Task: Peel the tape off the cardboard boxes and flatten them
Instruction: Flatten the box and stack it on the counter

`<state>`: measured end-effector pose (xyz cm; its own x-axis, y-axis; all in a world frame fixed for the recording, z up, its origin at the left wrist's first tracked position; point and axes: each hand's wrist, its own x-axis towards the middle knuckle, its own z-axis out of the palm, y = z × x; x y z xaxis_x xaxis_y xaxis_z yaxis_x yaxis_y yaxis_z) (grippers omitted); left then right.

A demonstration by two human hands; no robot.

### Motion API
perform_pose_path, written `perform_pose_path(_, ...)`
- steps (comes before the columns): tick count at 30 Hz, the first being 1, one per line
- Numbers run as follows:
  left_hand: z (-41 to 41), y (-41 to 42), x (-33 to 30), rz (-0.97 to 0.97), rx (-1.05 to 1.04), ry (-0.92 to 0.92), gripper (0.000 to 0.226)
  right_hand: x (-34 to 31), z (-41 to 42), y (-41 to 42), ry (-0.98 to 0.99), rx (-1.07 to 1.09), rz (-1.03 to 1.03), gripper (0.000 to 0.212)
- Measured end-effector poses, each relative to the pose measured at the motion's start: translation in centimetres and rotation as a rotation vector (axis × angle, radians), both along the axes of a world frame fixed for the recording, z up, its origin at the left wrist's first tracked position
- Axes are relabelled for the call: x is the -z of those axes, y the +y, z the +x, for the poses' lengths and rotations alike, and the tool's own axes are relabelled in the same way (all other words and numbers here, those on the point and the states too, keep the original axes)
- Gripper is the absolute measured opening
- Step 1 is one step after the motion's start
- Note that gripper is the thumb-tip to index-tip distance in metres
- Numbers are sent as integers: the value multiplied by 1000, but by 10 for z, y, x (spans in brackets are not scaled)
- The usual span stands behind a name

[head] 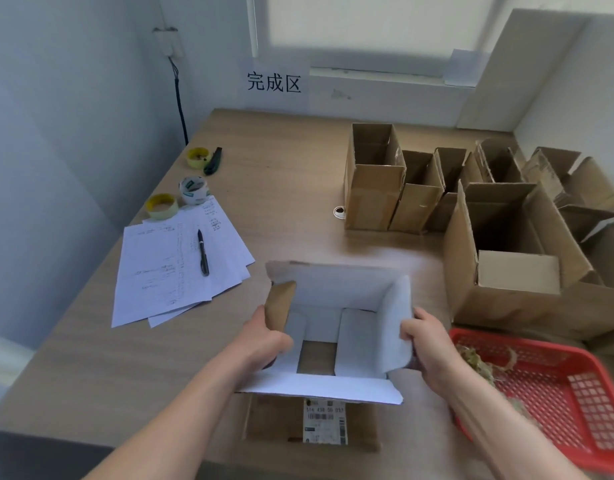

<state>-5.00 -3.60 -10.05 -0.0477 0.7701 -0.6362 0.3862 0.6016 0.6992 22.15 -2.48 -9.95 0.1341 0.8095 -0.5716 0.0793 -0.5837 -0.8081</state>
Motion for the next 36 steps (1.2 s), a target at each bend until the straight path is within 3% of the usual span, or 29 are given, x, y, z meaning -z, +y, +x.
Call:
perform_pose_path(3,-5,-1,-19,75,92,-57,91,-5,7,-2,72,56,43,49)
perform_pose_path(8,-36,-2,-64,336,111,-61,98,-33,4,6,329,150,223,57)
perform_pose_path(14,-64,-35,-73,462,291,29,97,-26,-15,-15,456,276,132,48)
perform_pose_path(16,-69,-45,-65,492,275,20,92,-28,-26,-22,407,301,143,35)
perform_pose_path(18,-74,-48,-57,457,152,-26,76,-37,-40,-23,214,241,216,21)
perform_pose_path(23,-76,-37,-62,500,-189,124,35,-65,-60,-17,-147,-11,349,25)
perform_pose_path(29,-72,-27,-63,195,-48,105,32,-49,-66,-24,-448,-174,137,24)
perform_pose_path(33,-58,-24,-57,249,10,131,58,-38,-59,-30,-408,-60,175,21)
perform_pose_path(36,-57,-25,-60,381,107,72,74,-42,-47,-32,-77,144,241,13)
